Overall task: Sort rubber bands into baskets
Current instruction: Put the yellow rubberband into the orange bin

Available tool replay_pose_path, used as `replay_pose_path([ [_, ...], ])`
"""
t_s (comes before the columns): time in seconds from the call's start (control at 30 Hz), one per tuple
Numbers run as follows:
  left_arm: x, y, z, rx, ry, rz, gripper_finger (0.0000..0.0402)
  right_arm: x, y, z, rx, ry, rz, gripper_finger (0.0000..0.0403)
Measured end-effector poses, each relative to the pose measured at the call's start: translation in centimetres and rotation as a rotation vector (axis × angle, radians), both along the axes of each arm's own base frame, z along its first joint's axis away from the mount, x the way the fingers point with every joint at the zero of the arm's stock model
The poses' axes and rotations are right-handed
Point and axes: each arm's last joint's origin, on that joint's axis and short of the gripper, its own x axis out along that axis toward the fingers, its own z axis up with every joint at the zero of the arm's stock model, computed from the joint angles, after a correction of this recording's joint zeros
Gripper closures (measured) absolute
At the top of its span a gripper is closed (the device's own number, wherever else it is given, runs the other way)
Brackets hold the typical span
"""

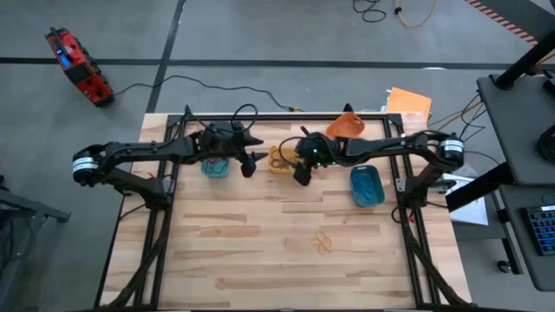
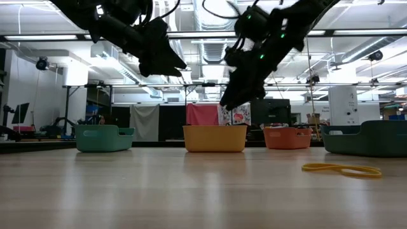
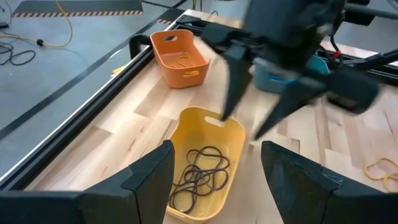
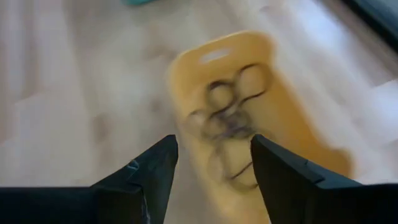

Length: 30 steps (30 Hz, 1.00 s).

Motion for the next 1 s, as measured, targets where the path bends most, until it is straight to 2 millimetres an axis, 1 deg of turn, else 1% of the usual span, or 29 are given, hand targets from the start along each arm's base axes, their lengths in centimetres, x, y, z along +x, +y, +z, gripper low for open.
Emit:
replay_pose_path([
  [0.17,0.1,-0.3,0.0,0.000,-0.002,-0.012,0.0178,-1.3,2.6,1.8,0.090,0.023,0.120,0.0204],
  [0.3,0.2,-0.5,0.0,0.003,-0.002,-0.021,0.0178,-2.0,5.5,1.8,0.157,0.108,0.192,0.0204],
  [0.57,0.3,-0.7,0.1,0.012,-0.013,-0.031,0.0178,-3.6,11.7,-0.4,0.249,0.390,0.257,0.0204],
  [0.7,0.3,-0.7,0.2,0.016,-0.023,-0.031,0.0178,-3.7,14.3,-1.5,0.258,0.452,0.295,0.0204],
  [0.8,0.4,-0.7,0.2,0.015,-0.023,-0.033,0.0178,-3.9,16.4,-2.5,0.231,0.494,0.369,0.0204],
  [0.9,0.4,-0.7,0.2,0.016,-0.023,-0.033,0.0178,-4.2,18.7,-3.7,0.137,0.528,0.482,0.0204],
  [1.0,0.4,-0.7,0.2,0.016,-0.023,-0.034,0.0178,-4.0,20.2,-4.8,0.075,0.520,0.479,0.0204],
])
